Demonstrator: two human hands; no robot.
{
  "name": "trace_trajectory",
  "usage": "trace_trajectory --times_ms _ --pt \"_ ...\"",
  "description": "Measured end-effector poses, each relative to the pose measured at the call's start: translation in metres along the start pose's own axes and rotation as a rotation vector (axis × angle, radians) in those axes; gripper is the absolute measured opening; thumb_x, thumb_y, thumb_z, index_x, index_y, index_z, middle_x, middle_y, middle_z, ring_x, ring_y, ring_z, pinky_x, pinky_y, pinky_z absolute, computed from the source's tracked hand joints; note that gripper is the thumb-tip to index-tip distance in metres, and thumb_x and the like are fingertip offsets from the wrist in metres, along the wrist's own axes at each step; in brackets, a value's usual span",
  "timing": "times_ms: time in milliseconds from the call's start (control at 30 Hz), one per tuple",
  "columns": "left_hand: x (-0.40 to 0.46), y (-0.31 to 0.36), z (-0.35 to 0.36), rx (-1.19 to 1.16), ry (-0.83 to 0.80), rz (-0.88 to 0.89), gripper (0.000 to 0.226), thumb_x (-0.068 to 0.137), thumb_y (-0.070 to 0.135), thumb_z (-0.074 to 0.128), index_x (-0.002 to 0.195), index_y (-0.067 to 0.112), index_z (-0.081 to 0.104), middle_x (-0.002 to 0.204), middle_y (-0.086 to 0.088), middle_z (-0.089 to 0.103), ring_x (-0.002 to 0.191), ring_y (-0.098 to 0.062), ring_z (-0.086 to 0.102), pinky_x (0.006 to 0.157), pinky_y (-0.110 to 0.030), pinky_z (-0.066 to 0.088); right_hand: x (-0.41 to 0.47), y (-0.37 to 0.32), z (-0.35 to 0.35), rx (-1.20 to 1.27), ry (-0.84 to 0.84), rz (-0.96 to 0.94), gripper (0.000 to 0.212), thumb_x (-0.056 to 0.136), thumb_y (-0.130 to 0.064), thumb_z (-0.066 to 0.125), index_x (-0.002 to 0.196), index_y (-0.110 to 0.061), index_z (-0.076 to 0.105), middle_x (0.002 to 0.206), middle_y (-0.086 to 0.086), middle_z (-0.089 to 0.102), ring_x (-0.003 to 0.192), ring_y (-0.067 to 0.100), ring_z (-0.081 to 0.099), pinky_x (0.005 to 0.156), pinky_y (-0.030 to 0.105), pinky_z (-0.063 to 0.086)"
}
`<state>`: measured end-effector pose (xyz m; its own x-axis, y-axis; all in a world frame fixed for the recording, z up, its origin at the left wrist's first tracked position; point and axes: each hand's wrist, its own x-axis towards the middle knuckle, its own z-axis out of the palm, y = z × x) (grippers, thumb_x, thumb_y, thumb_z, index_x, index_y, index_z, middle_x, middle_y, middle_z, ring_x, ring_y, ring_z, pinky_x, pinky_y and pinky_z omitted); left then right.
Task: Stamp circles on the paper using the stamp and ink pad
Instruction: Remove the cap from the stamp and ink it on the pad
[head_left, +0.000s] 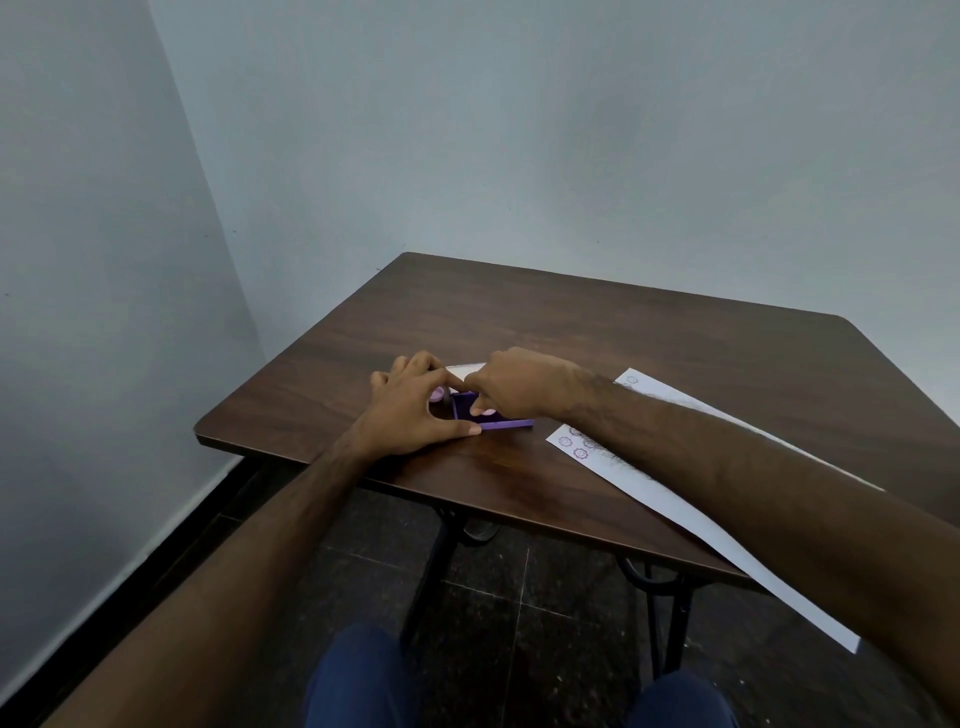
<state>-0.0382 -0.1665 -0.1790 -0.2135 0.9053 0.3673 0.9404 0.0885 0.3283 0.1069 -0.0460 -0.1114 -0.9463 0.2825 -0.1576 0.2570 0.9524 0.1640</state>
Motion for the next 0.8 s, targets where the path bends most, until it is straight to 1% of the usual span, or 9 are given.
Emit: trace_trajectory --times_ms 100,167,233,300,400,500,567,667,800 --pt "-0.001 0.001 -0.002 0.001 -0.009 0.0 0.063 0.067 0.078 0.066 0.115 0.037 0.065 0.11 0.013 0.042 0.104 -0.008 0.036 0.085 -0.036 0.022 -0.001 -0.003 0.001 -0.014 0.005 0.047 0.036 0.101 -0.037 0.049 0.125 -0.013 0.059 0.106 0.015 0.066 0.078 0.024 0.053 0.065 0.032 0.036" --pt "-0.001 0.002 -0.002 0.004 -0.002 0.002 0.061 0.068 0.076 0.068 0.115 0.038 0.065 0.11 0.012 0.042 0.105 -0.008 0.036 0.085 -0.036 0.022 -0.003 0.003 -0.002 0.132 -0.025 0.106 0.036 0.101 -0.039 0.049 0.114 -0.009 0.063 0.107 0.016 0.067 0.08 0.023 0.05 0.062 0.031 0.033" --pt "-0.001 0.002 -0.003 -0.002 -0.001 -0.001 0.059 0.069 0.076 0.068 0.115 0.04 0.065 0.111 0.013 0.043 0.107 -0.008 0.037 0.085 -0.036 0.023 -0.006 0.012 -0.006 0.198 0.013 0.131 0.039 0.103 -0.042 0.043 0.1 -0.01 0.064 0.106 0.016 0.069 0.082 0.024 0.052 0.068 0.032 0.035" --pt "-0.001 0.003 -0.003 -0.005 -0.013 -0.008 0.059 0.069 0.076 0.068 0.115 0.04 0.065 0.112 0.013 0.043 0.108 -0.008 0.038 0.086 -0.036 0.023 -0.011 0.021 -0.007 0.042 0.089 0.113 0.043 0.104 -0.046 0.035 0.093 -0.015 0.063 0.102 0.012 0.072 0.08 0.025 0.056 0.072 0.033 0.037" --pt "-0.001 0.003 -0.003 -0.007 -0.009 -0.016 0.06 0.068 0.077 0.068 0.115 0.04 0.065 0.111 0.013 0.043 0.108 -0.008 0.037 0.087 -0.037 0.023 -0.014 0.023 0.004 -0.334 0.187 -0.004 0.051 0.105 -0.047 0.028 0.097 -0.015 0.067 0.094 0.01 0.074 0.081 0.029 0.065 0.068 0.033 0.034" --pt "0.0 0.002 -0.003 -0.004 -0.017 -0.024 0.062 0.068 0.079 0.066 0.115 0.039 0.065 0.111 0.014 0.042 0.107 -0.007 0.036 0.088 -0.038 0.024 -0.009 0.02 0.014 -0.461 0.248 -0.053 0.051 0.105 -0.045 0.027 0.099 -0.015 0.067 0.092 0.01 0.075 0.082 0.03 0.067 0.069 0.035 0.035" --pt "0.0 0.003 -0.003 0.002 -0.027 -0.024 0.063 0.067 0.08 0.066 0.115 0.039 0.065 0.112 0.013 0.043 0.107 -0.007 0.036 0.088 -0.038 0.025 -0.007 0.02 0.018 -0.463 0.258 -0.052 0.049 0.106 -0.044 0.027 0.099 -0.016 0.067 0.092 0.009 0.075 0.079 0.028 0.066 0.069 0.034 0.035" --pt "0.0 0.002 -0.003 0.004 -0.029 -0.022 0.068 0.064 0.083 0.061 0.115 0.038 0.065 0.114 0.013 0.044 0.108 -0.007 0.036 0.087 -0.037 0.024 -0.008 0.022 0.021 -0.396 0.24 -0.057 0.046 0.105 -0.043 0.03 0.101 -0.016 0.067 0.089 0.007 0.074 0.068 0.02 0.053 0.068 0.034 0.033" --pt "0.001 0.001 -0.002 0.027 -0.03 -0.011 0.068 0.064 0.085 0.058 0.115 0.04 0.064 0.114 0.014 0.043 0.108 -0.008 0.037 0.087 -0.037 0.023 -0.009 0.028 0.017 -0.326 0.217 -0.176 0.044 0.105 -0.045 0.031 0.107 -0.017 0.064 0.094 0.006 0.072 0.076 0.018 0.051 0.071 0.035 0.039"
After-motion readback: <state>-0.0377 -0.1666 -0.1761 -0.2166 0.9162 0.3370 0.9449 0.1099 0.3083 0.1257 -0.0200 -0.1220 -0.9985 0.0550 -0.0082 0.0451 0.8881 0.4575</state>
